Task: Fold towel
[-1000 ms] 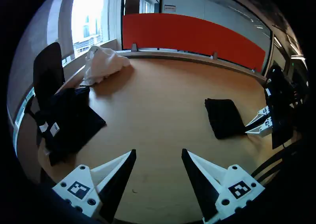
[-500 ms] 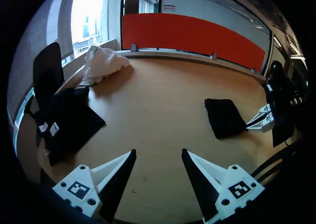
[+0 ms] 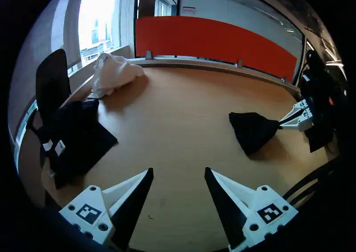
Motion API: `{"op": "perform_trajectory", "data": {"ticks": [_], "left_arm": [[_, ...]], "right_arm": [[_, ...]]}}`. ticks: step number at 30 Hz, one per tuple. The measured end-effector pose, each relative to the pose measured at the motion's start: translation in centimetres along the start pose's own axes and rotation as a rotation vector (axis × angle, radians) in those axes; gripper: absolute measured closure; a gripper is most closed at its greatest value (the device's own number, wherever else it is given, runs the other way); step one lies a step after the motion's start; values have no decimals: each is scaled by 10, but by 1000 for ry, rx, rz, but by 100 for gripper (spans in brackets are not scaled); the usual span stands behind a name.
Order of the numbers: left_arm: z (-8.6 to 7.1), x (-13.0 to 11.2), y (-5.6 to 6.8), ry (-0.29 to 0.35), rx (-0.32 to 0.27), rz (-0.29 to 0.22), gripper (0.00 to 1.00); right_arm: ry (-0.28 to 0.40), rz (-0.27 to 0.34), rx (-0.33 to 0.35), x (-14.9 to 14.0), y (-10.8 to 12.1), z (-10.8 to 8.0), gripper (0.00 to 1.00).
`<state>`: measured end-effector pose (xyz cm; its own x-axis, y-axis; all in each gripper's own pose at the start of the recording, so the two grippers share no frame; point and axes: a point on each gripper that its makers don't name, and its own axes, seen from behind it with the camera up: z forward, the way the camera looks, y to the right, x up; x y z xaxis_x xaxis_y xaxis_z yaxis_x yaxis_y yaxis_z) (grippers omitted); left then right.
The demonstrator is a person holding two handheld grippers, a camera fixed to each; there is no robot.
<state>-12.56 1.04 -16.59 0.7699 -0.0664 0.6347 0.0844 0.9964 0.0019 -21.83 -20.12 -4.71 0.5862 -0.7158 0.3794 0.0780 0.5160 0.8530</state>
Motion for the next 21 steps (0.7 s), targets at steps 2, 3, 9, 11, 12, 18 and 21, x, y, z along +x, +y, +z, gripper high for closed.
{"op": "perform_trajectory", "data": {"ticks": [2,3,9,11,12,18,21], "left_arm": [[1,1,1,2,-4,2,15],[1,2,1,4,-6,2,15],[2,8,1,16,-13,4,15],[2,11,1,20,-15,6,15],[2,12,1,22,-17,7,15],[3,19,3,32,-25,19,15],[5,23,5,36,-31,23,15]], "right_arm": [[14,-11,-9,10,5,-4,96],[22,-16,-14,15,7,-7,96],[71,-36,-34,49,20,-19,96],[90,-41,-40,60,24,-24,96],[100,-44,-43,66,26,-26,96],[145,-59,-58,96,35,-39,96],[154,-69,-66,105,39,-44,96]]}}
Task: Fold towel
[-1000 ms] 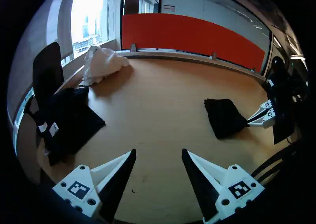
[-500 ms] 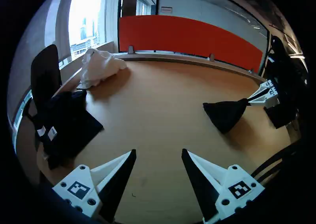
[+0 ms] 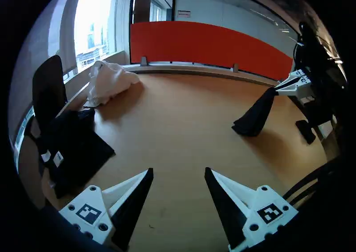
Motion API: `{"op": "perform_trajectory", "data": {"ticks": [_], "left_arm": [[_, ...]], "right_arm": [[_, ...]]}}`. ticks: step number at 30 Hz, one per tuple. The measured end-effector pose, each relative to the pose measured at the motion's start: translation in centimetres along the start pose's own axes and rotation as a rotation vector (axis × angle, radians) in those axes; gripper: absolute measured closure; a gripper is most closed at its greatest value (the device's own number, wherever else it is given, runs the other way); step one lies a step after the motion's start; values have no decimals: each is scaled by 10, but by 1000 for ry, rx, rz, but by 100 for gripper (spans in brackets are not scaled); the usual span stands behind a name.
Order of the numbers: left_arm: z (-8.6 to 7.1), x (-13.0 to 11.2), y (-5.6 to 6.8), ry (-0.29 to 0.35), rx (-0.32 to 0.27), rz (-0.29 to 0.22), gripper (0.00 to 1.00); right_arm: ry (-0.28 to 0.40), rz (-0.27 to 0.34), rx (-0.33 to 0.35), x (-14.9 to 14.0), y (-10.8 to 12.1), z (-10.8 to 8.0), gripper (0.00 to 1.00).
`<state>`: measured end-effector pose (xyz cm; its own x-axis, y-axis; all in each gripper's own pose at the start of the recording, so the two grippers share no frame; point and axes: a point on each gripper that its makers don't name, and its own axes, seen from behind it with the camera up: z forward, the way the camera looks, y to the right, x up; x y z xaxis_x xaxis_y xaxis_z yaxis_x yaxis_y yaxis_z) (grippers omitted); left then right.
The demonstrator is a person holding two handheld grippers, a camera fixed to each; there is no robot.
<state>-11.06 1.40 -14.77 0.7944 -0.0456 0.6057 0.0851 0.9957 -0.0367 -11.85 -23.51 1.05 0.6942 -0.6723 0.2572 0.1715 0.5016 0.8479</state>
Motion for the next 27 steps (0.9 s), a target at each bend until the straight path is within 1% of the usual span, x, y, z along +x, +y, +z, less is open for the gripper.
{"op": "perform_trajectory", "data": {"ticks": [8,17,21,27], "left_arm": [[4,9,4,13,-14,5,15],[6,12,6,18,-25,5,15],[8,13,7,18,-31,9,15],[11,14,7,15,-39,13,15]], "right_arm": [[19,-13,-17,13,11,-12,96],[22,-14,-34,10,26,-26,96],[21,0,-40,5,34,-31,96],[20,37,-64,-3,56,-44,96]]}}
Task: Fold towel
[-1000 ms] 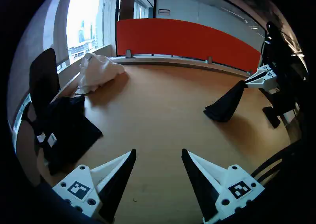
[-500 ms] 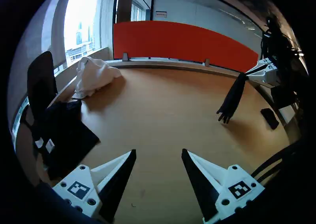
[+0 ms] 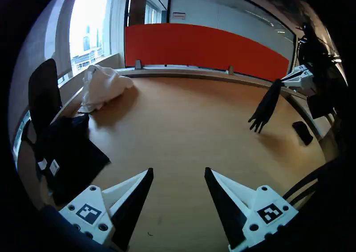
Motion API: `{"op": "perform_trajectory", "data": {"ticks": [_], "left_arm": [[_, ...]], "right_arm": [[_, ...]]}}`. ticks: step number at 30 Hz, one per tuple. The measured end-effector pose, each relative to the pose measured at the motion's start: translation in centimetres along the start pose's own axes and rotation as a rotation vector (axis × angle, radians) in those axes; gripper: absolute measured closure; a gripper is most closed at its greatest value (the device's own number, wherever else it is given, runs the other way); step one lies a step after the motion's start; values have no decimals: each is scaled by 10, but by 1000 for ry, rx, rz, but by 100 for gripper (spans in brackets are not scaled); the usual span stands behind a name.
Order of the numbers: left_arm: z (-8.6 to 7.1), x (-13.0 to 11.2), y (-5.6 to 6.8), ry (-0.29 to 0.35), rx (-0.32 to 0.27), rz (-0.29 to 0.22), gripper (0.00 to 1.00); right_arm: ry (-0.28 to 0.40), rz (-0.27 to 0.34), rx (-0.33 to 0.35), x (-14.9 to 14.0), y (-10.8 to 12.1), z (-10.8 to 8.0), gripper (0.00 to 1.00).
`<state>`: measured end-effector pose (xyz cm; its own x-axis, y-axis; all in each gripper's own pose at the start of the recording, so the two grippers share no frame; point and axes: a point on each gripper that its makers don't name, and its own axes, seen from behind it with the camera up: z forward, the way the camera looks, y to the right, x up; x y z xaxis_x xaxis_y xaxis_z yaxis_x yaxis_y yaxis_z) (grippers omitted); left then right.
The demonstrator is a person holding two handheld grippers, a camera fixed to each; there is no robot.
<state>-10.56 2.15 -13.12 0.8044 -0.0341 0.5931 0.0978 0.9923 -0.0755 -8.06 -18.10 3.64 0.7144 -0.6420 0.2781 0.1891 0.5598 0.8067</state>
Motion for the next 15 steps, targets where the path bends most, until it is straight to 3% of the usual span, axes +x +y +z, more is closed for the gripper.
{"op": "perform_trajectory", "data": {"ticks": [15], "left_arm": [[6,9,1,-5,-5,-3,15]], "right_arm": [[-60,54,-64,-49,65,-46,96]]}}
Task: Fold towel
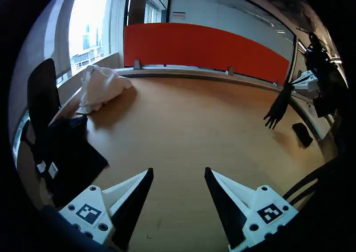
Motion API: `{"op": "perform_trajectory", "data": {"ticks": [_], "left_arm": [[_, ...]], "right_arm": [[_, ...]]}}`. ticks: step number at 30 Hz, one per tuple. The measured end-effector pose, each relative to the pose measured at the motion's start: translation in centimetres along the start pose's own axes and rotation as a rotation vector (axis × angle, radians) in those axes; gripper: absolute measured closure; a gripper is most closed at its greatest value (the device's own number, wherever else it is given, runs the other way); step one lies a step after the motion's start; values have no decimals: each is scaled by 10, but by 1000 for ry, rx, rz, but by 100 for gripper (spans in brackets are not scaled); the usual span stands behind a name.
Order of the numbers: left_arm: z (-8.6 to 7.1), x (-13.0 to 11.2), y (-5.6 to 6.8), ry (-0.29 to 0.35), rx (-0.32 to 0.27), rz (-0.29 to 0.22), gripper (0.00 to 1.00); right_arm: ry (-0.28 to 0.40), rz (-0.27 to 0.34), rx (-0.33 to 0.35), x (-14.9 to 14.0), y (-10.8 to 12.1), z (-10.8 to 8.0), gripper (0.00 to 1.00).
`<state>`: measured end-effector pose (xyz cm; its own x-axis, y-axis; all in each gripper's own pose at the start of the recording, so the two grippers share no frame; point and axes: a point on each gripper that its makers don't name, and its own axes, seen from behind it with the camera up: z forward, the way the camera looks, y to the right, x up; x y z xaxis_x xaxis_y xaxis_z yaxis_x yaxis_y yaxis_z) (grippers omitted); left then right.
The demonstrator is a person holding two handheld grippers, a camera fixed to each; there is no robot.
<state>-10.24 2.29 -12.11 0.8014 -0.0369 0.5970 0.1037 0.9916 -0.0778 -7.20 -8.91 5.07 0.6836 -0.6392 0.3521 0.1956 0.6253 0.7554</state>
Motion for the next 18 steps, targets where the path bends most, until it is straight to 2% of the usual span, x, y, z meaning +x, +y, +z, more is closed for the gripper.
{"op": "perform_trajectory", "data": {"ticks": [9,18], "left_arm": [[2,3,2,-7,6,17,15],[4,5,10,-17,2,37,15]], "right_arm": [[-42,58,-47,-38,43,-22,96],[-98,86,-97,-79,86,-42,96]]}}
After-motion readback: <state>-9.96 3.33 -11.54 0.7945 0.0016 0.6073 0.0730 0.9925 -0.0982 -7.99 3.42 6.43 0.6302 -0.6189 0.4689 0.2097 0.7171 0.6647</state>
